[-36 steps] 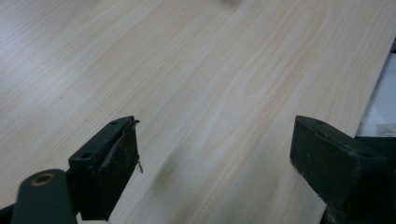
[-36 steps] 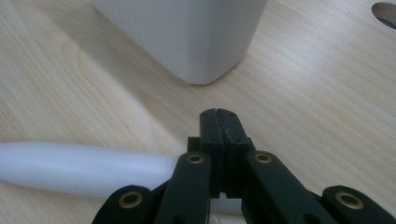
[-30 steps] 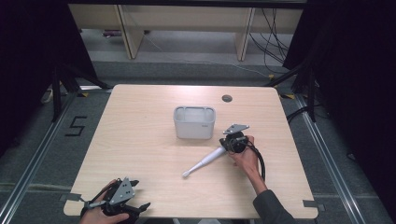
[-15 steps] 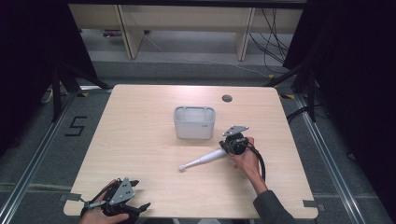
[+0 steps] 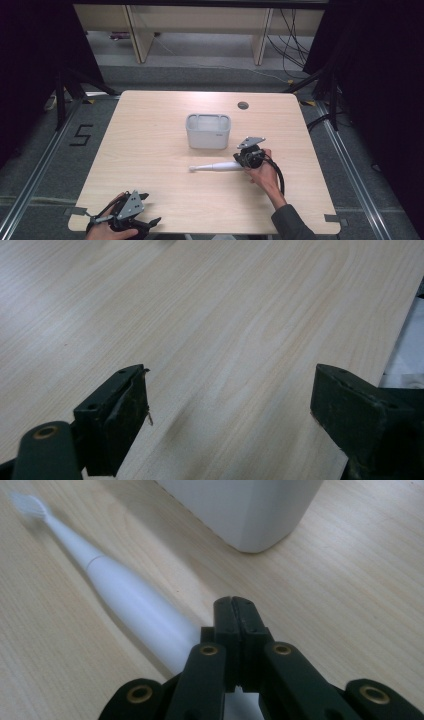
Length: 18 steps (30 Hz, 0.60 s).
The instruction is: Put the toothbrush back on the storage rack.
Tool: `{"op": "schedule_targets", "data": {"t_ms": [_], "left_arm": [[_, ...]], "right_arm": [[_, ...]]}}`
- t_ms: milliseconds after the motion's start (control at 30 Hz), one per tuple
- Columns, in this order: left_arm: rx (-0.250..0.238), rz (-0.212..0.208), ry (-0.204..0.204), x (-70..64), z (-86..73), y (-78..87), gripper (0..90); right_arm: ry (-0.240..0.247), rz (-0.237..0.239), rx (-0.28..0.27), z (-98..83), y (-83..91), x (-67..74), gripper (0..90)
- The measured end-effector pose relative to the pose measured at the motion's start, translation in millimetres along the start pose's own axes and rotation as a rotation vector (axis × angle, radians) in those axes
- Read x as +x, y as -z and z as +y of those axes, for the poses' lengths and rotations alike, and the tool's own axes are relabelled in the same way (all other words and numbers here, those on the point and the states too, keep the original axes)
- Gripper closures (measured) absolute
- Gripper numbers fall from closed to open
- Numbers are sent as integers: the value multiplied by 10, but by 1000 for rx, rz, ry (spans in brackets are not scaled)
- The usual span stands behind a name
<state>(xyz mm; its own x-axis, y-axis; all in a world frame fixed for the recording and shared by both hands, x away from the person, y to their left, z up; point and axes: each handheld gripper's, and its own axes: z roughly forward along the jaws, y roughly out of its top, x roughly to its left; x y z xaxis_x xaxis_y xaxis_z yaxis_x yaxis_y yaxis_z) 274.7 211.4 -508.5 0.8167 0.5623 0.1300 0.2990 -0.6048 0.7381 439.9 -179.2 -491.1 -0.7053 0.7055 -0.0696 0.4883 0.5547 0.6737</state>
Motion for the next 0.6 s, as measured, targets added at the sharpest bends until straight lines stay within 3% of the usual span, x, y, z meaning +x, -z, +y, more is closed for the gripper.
{"op": "schedule_targets", "data": {"t_ms": [33,67,100,133,267,367,433,567,600], "left_arm": [[0,0,0,0,0,0,148],[-4,-3,4,1,0,-1,148],[-2,0,3,1,0,-2,147],[0,0,-1,0,0,-1,147],[-4,-3,5,1,-1,-3,148],[-3,1,4,-2,1,-2,148],[-4,-4,6,-1,-1,-2,148],[-2,0,2,0,1,-1,148],[1,-1,1,2,-1,1,148]], "right_arm": [[-3,-2,-17,-4,-16,16,899],[30,6,-22,2,-20,9,899],[0,0,-13,1,-11,38,899],[16,4,-21,4,-13,42,899],[36,17,7,23,-1,82,899],[23,24,12,23,-9,116,899],[51,34,15,29,-14,138,898],[50,36,13,33,-23,200,899],[65,47,37,43,-9,234,897]]}}
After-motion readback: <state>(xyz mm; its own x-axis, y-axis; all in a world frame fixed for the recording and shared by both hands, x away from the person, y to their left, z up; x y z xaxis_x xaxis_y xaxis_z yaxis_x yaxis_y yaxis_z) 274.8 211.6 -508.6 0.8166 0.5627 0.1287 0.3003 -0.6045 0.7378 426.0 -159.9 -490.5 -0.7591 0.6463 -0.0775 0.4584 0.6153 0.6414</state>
